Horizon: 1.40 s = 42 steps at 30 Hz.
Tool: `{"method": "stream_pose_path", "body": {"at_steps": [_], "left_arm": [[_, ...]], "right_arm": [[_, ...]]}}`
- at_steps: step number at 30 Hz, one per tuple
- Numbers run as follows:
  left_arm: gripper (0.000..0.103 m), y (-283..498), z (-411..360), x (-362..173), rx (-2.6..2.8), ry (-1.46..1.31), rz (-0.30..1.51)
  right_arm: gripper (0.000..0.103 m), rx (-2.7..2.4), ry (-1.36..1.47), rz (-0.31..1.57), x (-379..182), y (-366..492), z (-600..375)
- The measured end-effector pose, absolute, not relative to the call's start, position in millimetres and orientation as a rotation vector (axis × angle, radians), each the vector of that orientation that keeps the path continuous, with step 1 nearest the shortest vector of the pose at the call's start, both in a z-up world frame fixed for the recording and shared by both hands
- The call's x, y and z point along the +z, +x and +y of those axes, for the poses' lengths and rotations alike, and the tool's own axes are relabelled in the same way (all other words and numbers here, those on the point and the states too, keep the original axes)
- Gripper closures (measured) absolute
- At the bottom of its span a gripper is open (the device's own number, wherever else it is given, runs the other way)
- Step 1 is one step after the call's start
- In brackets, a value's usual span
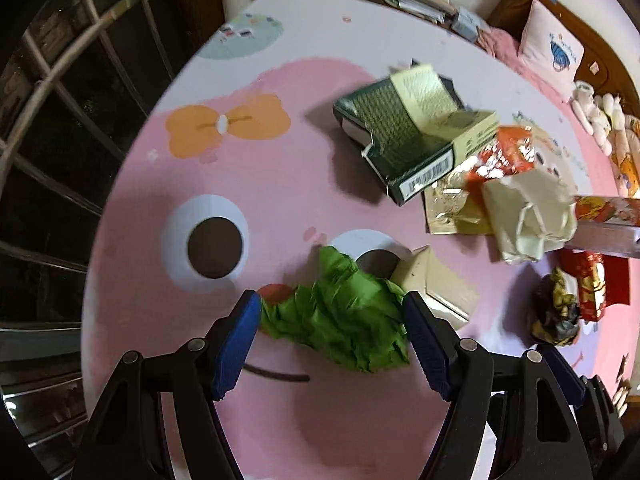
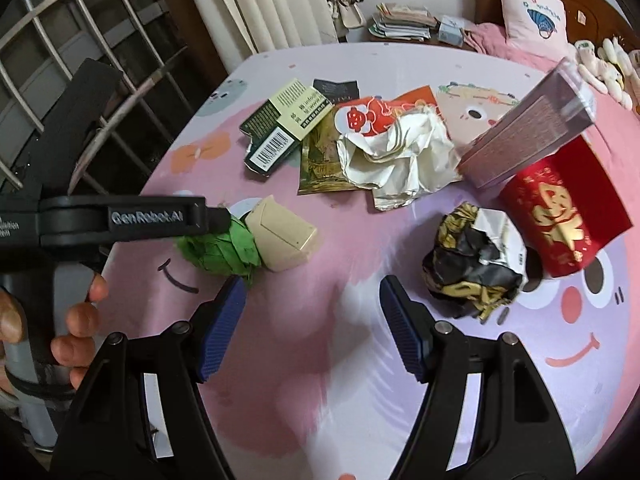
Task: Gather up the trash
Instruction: 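Grasp the green crumpled paper with left tool while right tool grasps the beige cup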
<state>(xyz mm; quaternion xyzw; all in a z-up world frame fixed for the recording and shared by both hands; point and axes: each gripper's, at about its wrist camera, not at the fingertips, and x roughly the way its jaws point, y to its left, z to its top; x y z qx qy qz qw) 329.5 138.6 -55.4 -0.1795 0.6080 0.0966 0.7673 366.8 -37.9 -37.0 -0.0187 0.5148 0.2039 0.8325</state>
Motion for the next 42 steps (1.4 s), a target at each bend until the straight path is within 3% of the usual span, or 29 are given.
{"method": "stream_pose_path", "body": {"at_steps": [21,37,39,42], "left_arm": [[0.032,312,137,-67,0.008,-0.131,1.304],[0.032,326,168,-75,-0.193,-0.206,1.372],[0.032,328,169,-75,-0.205,-0.206,1.383],[0.032,332,163,-75,-0.220,-0.183,1.393]], "right_arm": [[0.036,0.442,-0.020,1.113,-64,394,-8],[0.036,0.442,-0.221,1.093,-91,414,32],[0.048,0.438,-0.232,1.074,-91,412,36],[0.049,0.401,-0.222,1.091,-92,412,34]]}}
